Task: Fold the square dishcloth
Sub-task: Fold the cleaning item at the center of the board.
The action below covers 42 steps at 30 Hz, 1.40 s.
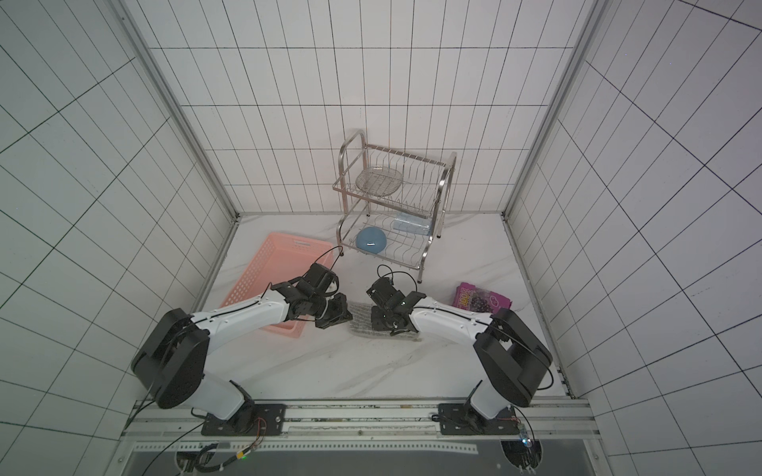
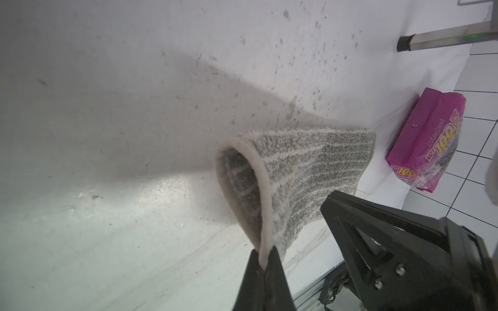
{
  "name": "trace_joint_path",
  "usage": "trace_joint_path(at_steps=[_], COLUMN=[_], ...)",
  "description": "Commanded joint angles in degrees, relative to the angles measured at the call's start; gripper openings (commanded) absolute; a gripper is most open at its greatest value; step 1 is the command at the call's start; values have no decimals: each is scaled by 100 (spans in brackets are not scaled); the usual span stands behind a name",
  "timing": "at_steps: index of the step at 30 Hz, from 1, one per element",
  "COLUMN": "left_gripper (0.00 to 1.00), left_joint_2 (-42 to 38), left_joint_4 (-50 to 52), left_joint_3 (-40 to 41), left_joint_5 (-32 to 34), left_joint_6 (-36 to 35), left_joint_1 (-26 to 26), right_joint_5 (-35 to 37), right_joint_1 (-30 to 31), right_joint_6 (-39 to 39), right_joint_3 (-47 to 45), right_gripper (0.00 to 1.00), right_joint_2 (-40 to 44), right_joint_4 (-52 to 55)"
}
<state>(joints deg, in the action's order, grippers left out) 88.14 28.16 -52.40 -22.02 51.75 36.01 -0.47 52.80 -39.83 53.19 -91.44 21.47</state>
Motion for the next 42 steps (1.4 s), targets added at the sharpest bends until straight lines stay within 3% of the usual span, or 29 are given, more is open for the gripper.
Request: trace_joint_path(at_steps=[1, 16, 21, 31, 42], left_gripper=[0, 0, 0, 0, 0], left_joint_2=[-109, -418, -422, -267, 44], left_joint_4=[54, 501, 781, 1241, 1721], left_joint_3=[-152, -422, -593, -861, -1316], left_joint_5=[99, 314, 491, 797, 1126], left_joint_6=[-110, -258, -329, -515, -569], left_joint_1=[-3, -69, -51, -55, 167], right_joint_5=[-297, -830, -681, -428, -718], right_joint_1=[-115, -151, -240, -851, -1392], right_joint_6=[-117, -43, -42, -134, 10], right_joint_3=[208, 533, 551, -282, -698], right_gripper=[9, 8, 8, 24, 39], right_joint_2=[-276, -718, -334, 1183, 968], right_joint_4=[-20, -165, 221, 820, 584])
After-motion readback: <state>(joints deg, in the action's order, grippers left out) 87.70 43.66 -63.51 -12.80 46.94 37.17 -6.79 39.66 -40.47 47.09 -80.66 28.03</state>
